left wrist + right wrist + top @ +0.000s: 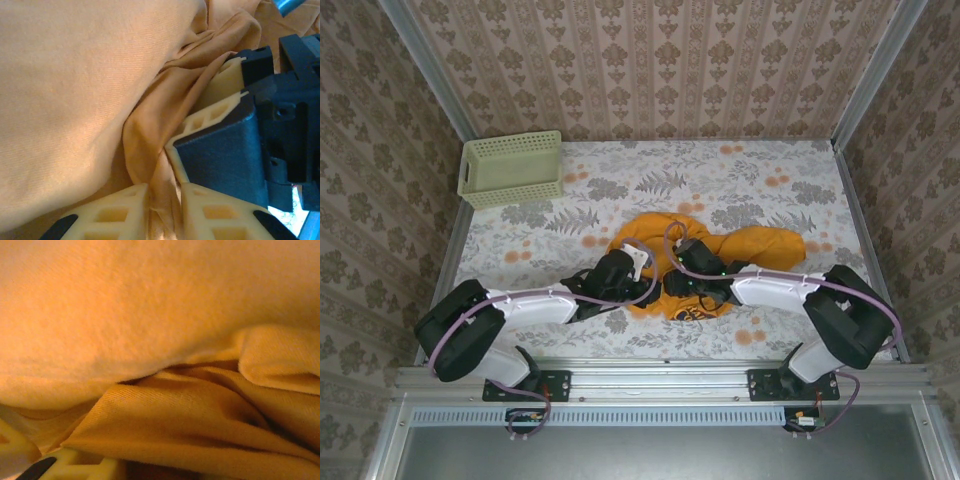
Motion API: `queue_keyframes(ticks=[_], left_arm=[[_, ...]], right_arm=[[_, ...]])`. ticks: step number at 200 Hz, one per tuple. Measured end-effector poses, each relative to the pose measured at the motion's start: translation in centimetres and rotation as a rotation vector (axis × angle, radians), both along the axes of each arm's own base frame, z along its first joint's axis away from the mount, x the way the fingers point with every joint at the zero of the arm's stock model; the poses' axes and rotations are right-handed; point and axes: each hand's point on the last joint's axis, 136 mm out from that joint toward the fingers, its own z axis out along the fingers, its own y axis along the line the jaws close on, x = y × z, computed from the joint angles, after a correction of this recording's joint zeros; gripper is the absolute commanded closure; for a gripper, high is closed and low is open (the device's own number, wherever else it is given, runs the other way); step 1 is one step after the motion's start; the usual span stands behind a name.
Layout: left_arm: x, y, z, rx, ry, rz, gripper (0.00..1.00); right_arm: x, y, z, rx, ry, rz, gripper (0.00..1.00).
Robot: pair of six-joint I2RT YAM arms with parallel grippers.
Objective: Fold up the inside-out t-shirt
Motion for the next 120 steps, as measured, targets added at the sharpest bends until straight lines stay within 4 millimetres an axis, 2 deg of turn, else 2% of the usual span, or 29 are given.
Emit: queue_keyframes(ticks=[38,50,79,120], left_arm=[[-0.1,-0.1,0.0,-0.001,-0.001,-0.004,0.78],[-0.2,-0.1,0.0,-0.001,-0.001,-0.005,0.78],[0.0,0.0,-0.1,0.007,-0.006,0.007,0.77],[1.1,1.1,-0.5,0.039,-0.012,0.065,0.76]], right_arm=[[0.4,0.4,-0.3,-0.006,0.001,0.006,0.95],[0.5,0.5,-0.2,-0.007,-0.001,0.004,1.0],[0.0,0.4,0.7,-0.026,-0.023,0.02,1.0],[-1.9,0.2,5.5,-0.015,-0.117,0.042,1.0]])
